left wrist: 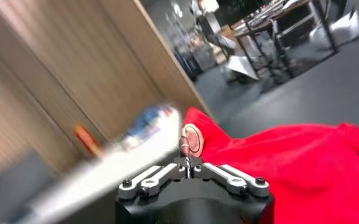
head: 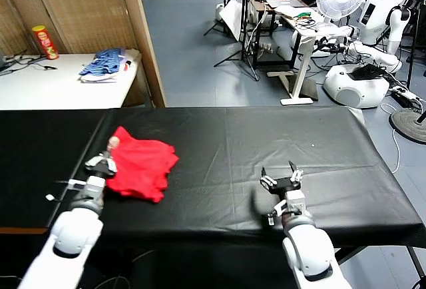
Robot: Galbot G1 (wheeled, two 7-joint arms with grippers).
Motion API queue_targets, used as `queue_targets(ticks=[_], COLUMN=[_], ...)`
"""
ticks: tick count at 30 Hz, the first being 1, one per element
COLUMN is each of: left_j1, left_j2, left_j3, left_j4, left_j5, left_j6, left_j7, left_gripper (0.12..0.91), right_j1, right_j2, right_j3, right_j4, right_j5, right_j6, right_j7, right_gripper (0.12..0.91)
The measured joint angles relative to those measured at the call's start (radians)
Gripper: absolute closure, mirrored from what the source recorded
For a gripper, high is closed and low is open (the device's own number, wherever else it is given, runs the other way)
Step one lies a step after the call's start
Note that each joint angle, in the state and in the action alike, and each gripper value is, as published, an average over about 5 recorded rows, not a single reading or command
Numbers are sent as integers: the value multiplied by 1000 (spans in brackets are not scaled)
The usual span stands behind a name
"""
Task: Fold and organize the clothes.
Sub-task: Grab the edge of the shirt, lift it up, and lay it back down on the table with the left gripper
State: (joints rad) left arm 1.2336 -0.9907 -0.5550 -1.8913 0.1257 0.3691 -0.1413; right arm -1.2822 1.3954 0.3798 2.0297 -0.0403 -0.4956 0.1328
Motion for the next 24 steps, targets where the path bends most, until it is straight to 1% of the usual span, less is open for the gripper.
queue_targets(ticks=[3,4,6,9,12,16,18,20,21,24], left_j1=[10,14,24,42,65,87,89,87,84,74], left_j2=[44,51,55,40,7,-49,-78,-101,-110,-122], left_j3=[-18,-20,-13,22,90,203,256,299,316,346], left_j4=[-28,-42,-73,-115,-132,-119,-112,-112,-115,-133], left_j5=[93,112,119,73,3,-78,-105,-120,-127,-166], left_j6=[-5,-4,0,3,-2,-5,-21,-51,-69,-134], left_j7=[-5,-6,-6,7,18,9,4,11,18,51], left_gripper=[885,885,885,885,885,885,878,833,793,637], right_j1=[0,-1,-2,-5,-13,-21,-21,-17,-14,-2], right_j2=[3,5,7,9,7,-3,-11,-22,-27,-46], right_j3=[-2,-4,-8,-15,-16,-16,-19,-25,-29,-47], right_j4=[-1,-2,-4,-4,-1,6,8,9,8,1], right_j5=[0,0,-1,-3,-3,18,45,78,98,167], right_j6=[0,0,-1,-1,-2,1,2,-1,-5,-31], right_j7=[0,0,0,-2,-5,-18,-32,-51,-64,-106], right_gripper=[227,227,227,227,227,227,227,227,227,227])
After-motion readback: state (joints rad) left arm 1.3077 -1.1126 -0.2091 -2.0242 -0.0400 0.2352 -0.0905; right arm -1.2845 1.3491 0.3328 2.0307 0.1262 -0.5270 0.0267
